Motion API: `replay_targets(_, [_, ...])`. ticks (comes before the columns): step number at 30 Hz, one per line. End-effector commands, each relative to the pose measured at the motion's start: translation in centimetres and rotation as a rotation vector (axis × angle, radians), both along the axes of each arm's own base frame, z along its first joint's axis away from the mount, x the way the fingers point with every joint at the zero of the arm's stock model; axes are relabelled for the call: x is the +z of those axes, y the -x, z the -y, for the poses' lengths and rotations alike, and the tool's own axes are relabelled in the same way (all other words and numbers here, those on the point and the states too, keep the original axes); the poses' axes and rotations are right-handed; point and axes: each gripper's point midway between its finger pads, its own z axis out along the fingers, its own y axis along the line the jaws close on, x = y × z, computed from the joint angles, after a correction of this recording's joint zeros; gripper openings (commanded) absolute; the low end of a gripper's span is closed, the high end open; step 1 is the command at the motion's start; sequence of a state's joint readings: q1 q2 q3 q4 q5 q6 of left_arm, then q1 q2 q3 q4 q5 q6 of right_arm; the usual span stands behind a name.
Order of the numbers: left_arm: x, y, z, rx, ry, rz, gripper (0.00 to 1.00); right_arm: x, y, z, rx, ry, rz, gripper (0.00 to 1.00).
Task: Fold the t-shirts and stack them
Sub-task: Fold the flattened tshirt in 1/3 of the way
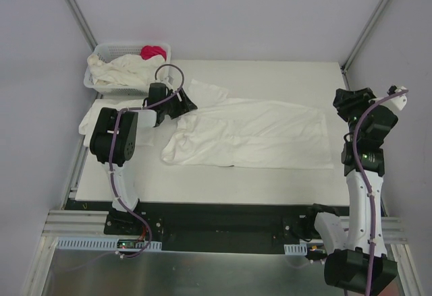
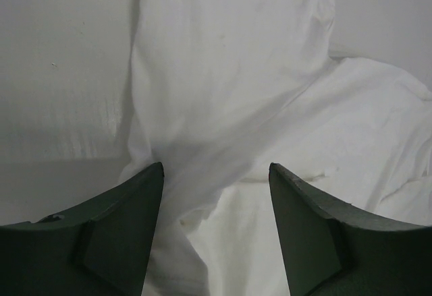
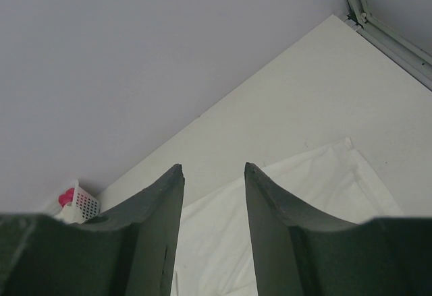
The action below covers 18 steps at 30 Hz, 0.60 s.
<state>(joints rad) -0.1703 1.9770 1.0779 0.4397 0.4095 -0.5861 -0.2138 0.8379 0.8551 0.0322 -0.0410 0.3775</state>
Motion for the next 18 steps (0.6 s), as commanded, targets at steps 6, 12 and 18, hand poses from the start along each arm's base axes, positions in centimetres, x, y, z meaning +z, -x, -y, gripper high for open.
replay_targets(6, [3.4,-2.7,0.1,0.014,-0.022,0.050,0.64,3.0,0.4,-0.1,0.008,0.007,0.078,0.44])
replay_targets(12, [5.7,-7.7,0.6,-0.035,-0.066,0.108,0.65,2.9,0.3,-0.4,0.025,0.003,0.075,0.45])
replay_targets(18, [5.9,-12.3,0.7,-0.086,-0.037,0.131,0.66,2.6,0.3,-0.5,0.033,0.003,0.069,0.45])
